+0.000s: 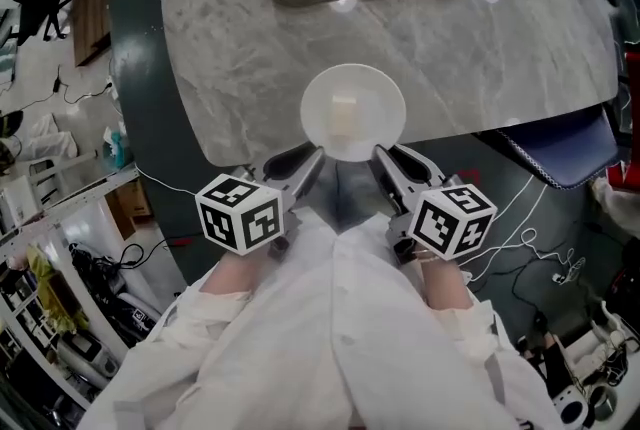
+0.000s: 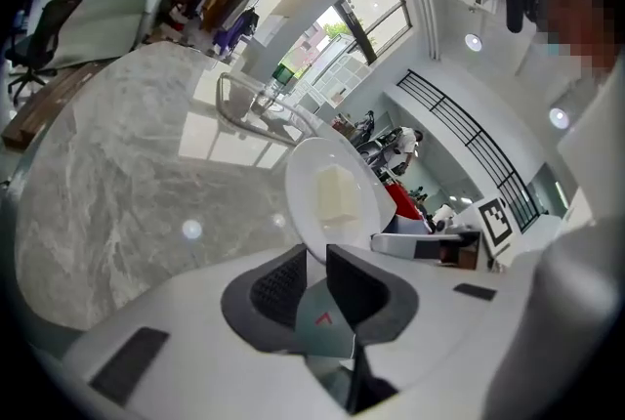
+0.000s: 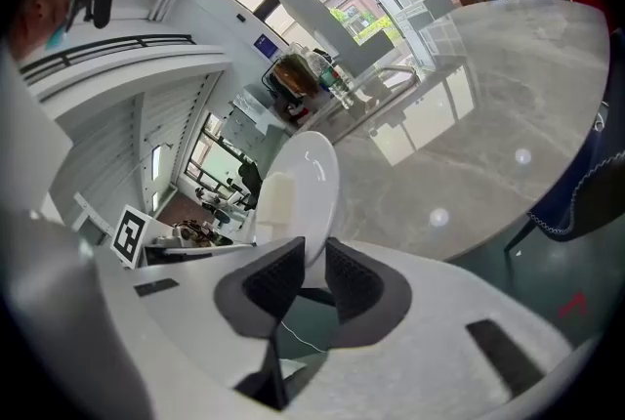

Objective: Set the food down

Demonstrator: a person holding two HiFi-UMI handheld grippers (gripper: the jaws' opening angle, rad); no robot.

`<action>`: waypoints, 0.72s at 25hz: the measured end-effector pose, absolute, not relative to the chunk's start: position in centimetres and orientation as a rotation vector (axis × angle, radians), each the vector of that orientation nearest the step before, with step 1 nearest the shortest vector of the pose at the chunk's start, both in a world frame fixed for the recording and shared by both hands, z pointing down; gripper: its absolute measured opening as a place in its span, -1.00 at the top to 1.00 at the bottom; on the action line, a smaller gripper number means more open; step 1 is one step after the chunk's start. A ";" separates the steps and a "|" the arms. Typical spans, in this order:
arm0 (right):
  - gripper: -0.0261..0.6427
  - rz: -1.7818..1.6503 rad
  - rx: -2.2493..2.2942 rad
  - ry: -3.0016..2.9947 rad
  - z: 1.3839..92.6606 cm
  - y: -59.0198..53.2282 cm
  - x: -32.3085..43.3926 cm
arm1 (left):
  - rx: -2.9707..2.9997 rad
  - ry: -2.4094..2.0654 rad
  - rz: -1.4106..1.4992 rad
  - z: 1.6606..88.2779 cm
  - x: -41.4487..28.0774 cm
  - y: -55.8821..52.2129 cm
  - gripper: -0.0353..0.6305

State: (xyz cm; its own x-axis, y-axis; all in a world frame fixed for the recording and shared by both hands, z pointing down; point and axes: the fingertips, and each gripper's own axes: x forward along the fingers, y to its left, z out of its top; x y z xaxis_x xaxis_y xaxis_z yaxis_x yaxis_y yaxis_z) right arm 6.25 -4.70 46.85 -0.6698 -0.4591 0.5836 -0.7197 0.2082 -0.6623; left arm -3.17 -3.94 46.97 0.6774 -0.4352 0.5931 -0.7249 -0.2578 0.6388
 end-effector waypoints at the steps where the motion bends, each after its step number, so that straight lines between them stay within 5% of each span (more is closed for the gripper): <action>1: 0.75 1.440 1.115 -2.233 46.5 -4.9 6.6 | 1.908 -0.912 0.365 46.6 -2.9 -4.1 0.68; 18: 0.76 1.383 1.084 -2.386 41.3 -7.7 10.6 | 2.070 -0.935 0.264 41.5 1.2 -6.7 0.68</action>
